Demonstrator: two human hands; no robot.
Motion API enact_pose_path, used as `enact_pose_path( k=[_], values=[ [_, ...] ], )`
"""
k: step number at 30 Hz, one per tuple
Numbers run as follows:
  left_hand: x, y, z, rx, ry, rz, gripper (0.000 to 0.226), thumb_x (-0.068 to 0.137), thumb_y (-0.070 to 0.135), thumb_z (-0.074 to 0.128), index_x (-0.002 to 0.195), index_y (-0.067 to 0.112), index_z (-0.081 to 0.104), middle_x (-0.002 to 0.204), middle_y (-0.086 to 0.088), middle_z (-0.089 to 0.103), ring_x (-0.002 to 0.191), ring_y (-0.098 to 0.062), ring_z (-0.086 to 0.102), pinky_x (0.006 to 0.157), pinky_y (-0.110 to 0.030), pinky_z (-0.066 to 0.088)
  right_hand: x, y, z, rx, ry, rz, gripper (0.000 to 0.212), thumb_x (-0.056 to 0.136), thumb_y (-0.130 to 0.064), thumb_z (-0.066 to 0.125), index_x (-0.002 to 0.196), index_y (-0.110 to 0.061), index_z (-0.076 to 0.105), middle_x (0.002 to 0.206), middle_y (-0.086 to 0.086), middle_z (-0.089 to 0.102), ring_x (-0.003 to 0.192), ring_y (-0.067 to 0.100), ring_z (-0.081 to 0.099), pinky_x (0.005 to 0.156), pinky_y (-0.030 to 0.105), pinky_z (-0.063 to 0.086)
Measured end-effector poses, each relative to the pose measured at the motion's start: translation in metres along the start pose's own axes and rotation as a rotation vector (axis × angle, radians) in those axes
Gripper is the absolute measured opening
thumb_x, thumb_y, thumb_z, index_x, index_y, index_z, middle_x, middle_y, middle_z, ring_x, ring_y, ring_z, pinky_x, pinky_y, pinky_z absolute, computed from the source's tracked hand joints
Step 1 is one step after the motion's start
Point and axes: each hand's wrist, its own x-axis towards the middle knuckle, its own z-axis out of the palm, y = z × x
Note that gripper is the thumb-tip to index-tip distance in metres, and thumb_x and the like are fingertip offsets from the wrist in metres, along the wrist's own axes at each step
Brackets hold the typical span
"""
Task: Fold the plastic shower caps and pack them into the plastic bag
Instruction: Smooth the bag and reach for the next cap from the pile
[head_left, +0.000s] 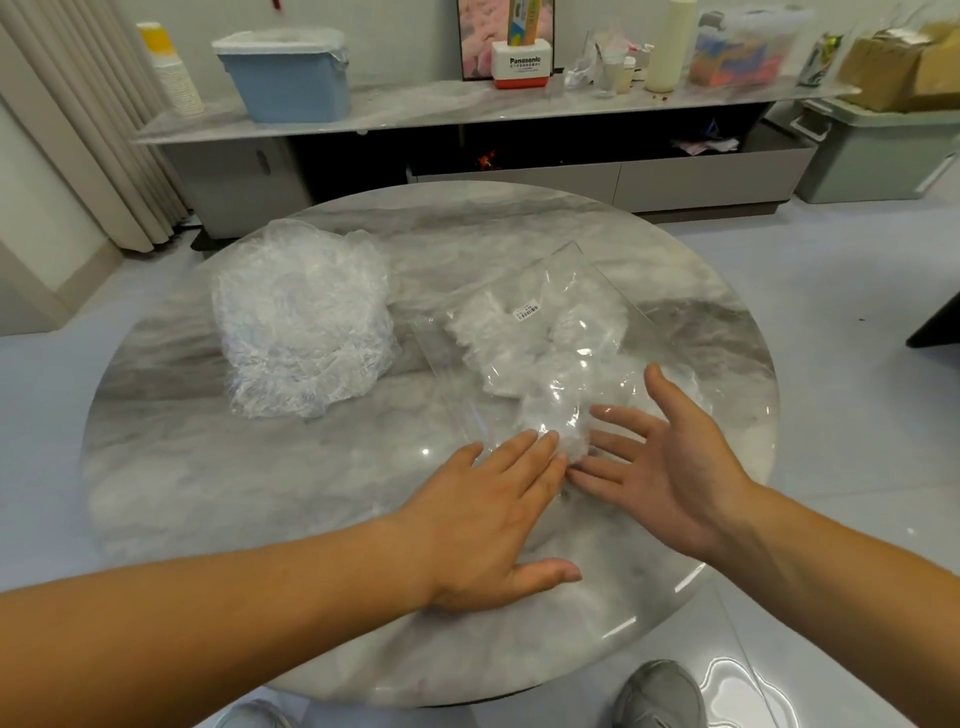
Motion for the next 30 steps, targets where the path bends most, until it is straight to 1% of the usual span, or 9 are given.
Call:
enact_pose_path(
  k=[6, 11, 14, 16, 18, 21, 24, 27, 30],
  values=[
    [0.0, 0.003, -0.001, -0.003, -0.005, 0.01, 0.095, 0.094, 0.077, 0.016, 0.16, 0.013, -0.008, 0.168, -0.007, -0.016, 0.155, -0.022, -0.012, 0.123, -0.051, 0.016, -0.011, 0.008, -0.007, -0.062, 0.146, 0.033, 0.059, 0.096, -0.052, 0.058, 0.125, -0.001, 0.058, 0.125, 0.026, 0.062, 0.115, 0.04, 0.063, 0.098, 0.049, 0.053],
    [0.0, 0.007, -0.002, -0.029, 0.02, 0.022, 0.095, 0.095, 0.077, 0.018, 0.161, 0.012, -0.005, 0.168, -0.007, -0.013, 0.155, -0.021, -0.011, 0.123, -0.051, 0.018, -0.008, 0.01, 0.006, 0.082, 0.058, 0.096, 0.069, 0.1, -0.056, 0.05, 0.134, 0.004, 0.049, 0.124, 0.03, 0.064, 0.109, 0.041, 0.069, 0.089, 0.048, 0.055],
    [0.001, 0.008, 0.0, -0.031, 0.074, 0.034, 0.095, 0.095, 0.077, 0.02, 0.161, 0.01, 0.003, 0.169, -0.009, -0.003, 0.156, -0.023, -0.004, 0.121, -0.051, 0.025, -0.002, 0.008, 0.015, 0.218, -0.012, 0.087, 0.083, 0.099, -0.06, 0.046, 0.148, 0.006, 0.035, 0.14, 0.032, 0.053, 0.121, 0.041, 0.06, 0.093, 0.046, 0.05],
    [0.002, 0.006, 0.002, -0.035, 0.115, 0.037, 0.094, 0.095, 0.076, 0.02, 0.161, 0.01, 0.01, 0.169, -0.011, 0.006, 0.156, -0.025, 0.005, 0.118, -0.053, 0.03, 0.002, 0.006, 0.017, 0.282, -0.025, 0.068, 0.087, 0.097, -0.062, 0.048, 0.149, 0.005, 0.034, 0.14, 0.031, 0.052, 0.116, 0.042, 0.063, 0.092, 0.047, 0.051],
    [0.002, 0.005, 0.003, -0.039, 0.136, 0.04, 0.091, 0.094, 0.076, 0.02, 0.16, 0.013, 0.016, 0.168, -0.014, 0.011, 0.155, -0.029, 0.01, 0.115, -0.055, 0.033, 0.004, 0.006, 0.015, 0.286, -0.019, 0.048, 0.088, 0.095, -0.062, 0.051, 0.151, 0.003, 0.032, 0.142, 0.03, 0.051, 0.114, 0.043, 0.065, 0.099, 0.05, 0.05],
    [0.002, 0.005, 0.002, -0.047, 0.077, 0.034, 0.086, 0.095, 0.076, 0.02, 0.161, 0.024, 0.007, 0.169, -0.013, -0.002, 0.156, -0.028, -0.001, 0.12, -0.055, 0.024, -0.002, 0.004, 0.006, 0.13, 0.046, 0.009, 0.077, 0.095, -0.062, 0.055, 0.147, -0.008, 0.036, 0.139, 0.026, 0.055, 0.112, 0.043, 0.067, 0.107, 0.054, 0.046],
    [0.001, 0.004, 0.0, -0.139, -0.036, 0.028, 0.084, 0.093, 0.077, 0.02, 0.159, 0.036, -0.01, 0.168, -0.004, -0.018, 0.154, -0.019, -0.017, 0.125, -0.049, 0.009, -0.018, -0.001, -0.004, -0.085, 0.161, -0.029, 0.061, 0.095, -0.055, 0.059, 0.132, -0.01, 0.042, 0.122, 0.027, 0.064, 0.103, 0.043, 0.071, 0.101, 0.053, 0.052],
    [-0.003, -0.003, -0.003, -0.261, -0.043, 0.021, 0.082, 0.094, 0.076, 0.025, 0.159, 0.038, -0.01, 0.168, 0.003, -0.018, 0.153, -0.013, -0.019, 0.126, -0.043, 0.006, -0.032, -0.009, -0.008, -0.383, 0.276, -0.077, 0.053, 0.097, -0.052, 0.058, 0.119, -0.004, 0.051, 0.103, 0.022, 0.069, 0.092, 0.037, 0.073, 0.084, 0.05, 0.06],
    [-0.012, -0.017, -0.002, -0.314, 0.005, -0.032, 0.083, 0.092, 0.078, 0.021, 0.16, 0.035, 0.003, 0.169, 0.003, -0.008, 0.155, -0.012, -0.011, 0.127, -0.039, 0.008, -0.038, -0.016, 0.005, -0.591, 0.261, -0.148, 0.042, 0.1, -0.047, 0.055, 0.096, -0.006, 0.061, 0.077, 0.012, 0.066, 0.068, 0.029, 0.07, 0.062, 0.04, 0.057]
  ],
)
